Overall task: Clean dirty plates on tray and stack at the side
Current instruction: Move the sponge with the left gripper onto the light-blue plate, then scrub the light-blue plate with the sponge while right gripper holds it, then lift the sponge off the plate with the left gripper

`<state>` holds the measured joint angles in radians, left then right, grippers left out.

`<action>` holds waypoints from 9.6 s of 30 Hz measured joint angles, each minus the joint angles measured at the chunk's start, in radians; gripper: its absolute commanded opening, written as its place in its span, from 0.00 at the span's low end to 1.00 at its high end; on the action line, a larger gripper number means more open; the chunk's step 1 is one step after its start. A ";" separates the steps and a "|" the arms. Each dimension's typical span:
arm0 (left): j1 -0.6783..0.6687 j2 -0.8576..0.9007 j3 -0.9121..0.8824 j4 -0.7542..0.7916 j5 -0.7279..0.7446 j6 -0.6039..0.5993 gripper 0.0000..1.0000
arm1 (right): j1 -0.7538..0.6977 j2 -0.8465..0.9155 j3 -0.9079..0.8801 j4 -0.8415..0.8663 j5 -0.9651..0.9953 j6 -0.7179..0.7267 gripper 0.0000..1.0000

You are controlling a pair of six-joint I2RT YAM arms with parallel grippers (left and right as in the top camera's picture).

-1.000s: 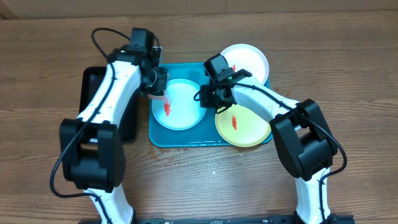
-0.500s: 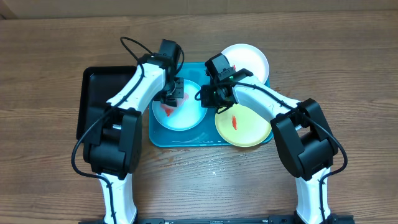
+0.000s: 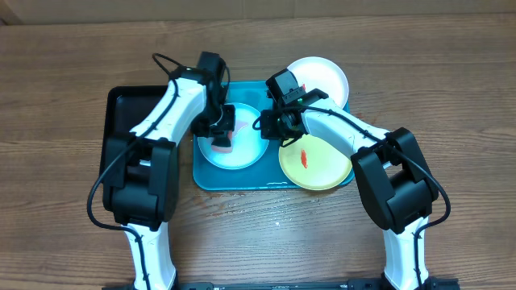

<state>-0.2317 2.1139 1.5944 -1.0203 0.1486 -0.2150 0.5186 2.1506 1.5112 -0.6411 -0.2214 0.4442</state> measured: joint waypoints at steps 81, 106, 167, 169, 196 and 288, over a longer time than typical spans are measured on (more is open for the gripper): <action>-0.037 0.002 0.001 0.004 -0.100 -0.106 0.04 | -0.002 0.000 0.000 0.010 -0.001 0.005 0.04; -0.081 0.002 -0.004 -0.068 -0.223 -0.500 0.04 | 0.003 0.001 0.000 0.012 -0.023 0.003 0.04; -0.070 0.004 -0.013 0.147 -0.473 0.033 0.04 | 0.005 0.001 0.000 0.020 -0.022 0.005 0.04; -0.069 0.004 -0.013 0.163 -0.457 0.029 0.04 | 0.003 0.001 0.000 0.019 -0.018 0.008 0.04; -0.056 0.004 -0.013 -0.064 0.098 0.275 0.04 | -0.007 0.001 0.000 0.012 -0.011 0.003 0.04; 0.005 0.024 0.639 -0.426 -0.167 -0.104 0.04 | 0.011 -0.003 0.093 -0.269 0.080 -0.002 0.04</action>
<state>-0.2264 2.1380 2.2337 -1.4464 -0.0181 -0.3191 0.5301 2.1475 1.6043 -0.9096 -0.1417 0.4419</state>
